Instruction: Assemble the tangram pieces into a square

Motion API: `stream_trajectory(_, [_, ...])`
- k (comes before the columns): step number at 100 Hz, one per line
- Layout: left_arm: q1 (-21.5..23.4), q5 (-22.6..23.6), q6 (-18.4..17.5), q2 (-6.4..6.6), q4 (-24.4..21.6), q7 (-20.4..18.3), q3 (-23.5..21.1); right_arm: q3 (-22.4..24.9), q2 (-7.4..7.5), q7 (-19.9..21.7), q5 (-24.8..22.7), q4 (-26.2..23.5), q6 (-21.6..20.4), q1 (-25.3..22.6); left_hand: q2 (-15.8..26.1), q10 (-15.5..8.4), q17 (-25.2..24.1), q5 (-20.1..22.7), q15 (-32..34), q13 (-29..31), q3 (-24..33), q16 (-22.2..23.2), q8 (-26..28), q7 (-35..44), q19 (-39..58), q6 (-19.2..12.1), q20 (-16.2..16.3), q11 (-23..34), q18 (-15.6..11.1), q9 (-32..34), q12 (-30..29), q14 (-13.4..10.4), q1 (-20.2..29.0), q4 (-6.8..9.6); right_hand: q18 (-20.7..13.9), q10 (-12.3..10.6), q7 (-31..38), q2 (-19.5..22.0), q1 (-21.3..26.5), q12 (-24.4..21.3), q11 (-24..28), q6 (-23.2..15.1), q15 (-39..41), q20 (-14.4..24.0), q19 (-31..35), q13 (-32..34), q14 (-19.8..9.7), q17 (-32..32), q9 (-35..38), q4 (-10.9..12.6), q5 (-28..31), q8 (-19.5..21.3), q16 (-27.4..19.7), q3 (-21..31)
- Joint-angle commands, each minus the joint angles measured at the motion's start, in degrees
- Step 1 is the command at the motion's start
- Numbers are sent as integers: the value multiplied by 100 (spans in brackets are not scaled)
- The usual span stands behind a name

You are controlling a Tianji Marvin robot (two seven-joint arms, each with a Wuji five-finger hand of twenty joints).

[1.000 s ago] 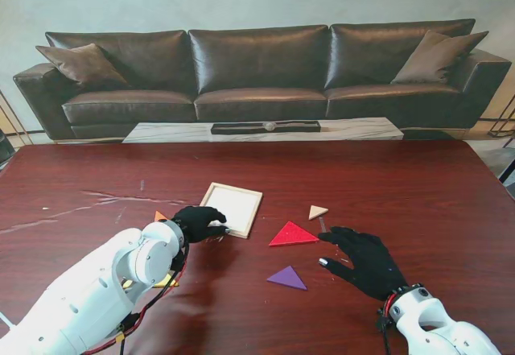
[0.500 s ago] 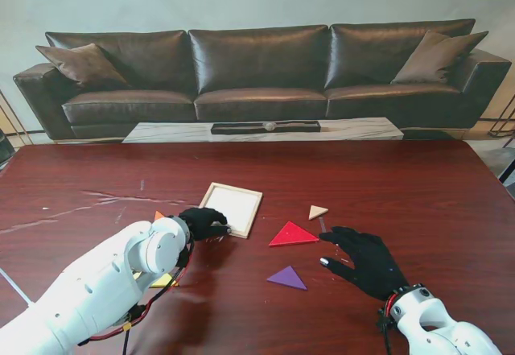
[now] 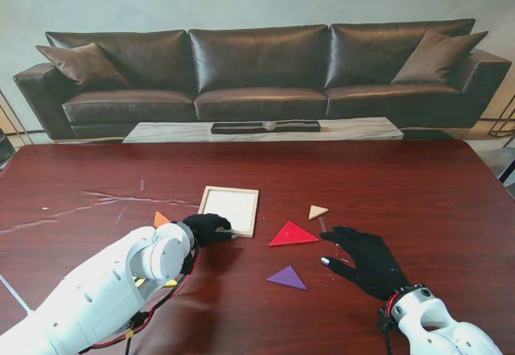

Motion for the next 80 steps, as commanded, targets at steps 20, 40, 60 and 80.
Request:
stream_trajectory(20, [482,261,246,98,-434,-151,-70,-1,-22,22,3,-43,24,-52,323,236,157,109,381,487,-108,330,15,-67,389,102,220,41,153,226,50,203,-11,183,-101,3,3,185,104,35,-8,-4,18,-105,32,57,-16,22,166,88,131,-95,-58,-51])
stream_trajectory(40, [729,521,531,176,-838,-299,-132,-3,-20,37,2,-50,31,-56,319,260,187,75,435,541,-116,427,-6,-139,470,103,253,18,184,206,33,235,-62,179,-103,-5,-1,185,105,34,-9,-6,16,-107,26,56,-19,21,171,88,135,-97,-58,-52])
stream_trajectory(60, [961,654,674,213,-1095,-351,-252,-11,-17,53,0,-51,34,-54,317,308,268,74,475,617,-114,512,-4,-177,538,138,278,19,204,208,29,275,-88,180,-103,1,-4,189,106,33,-10,1,16,-107,25,59,-17,21,175,89,135,-99,-58,-51])
stream_trajectory(80, [1157,867,858,282,-1429,-528,-294,-18,-15,70,4,-56,47,-54,304,346,295,27,503,661,-122,572,-17,-240,581,183,296,11,217,187,18,294,-115,177,-103,-6,-6,191,106,33,-11,13,15,-107,24,60,-15,21,176,89,138,-100,-58,-51])
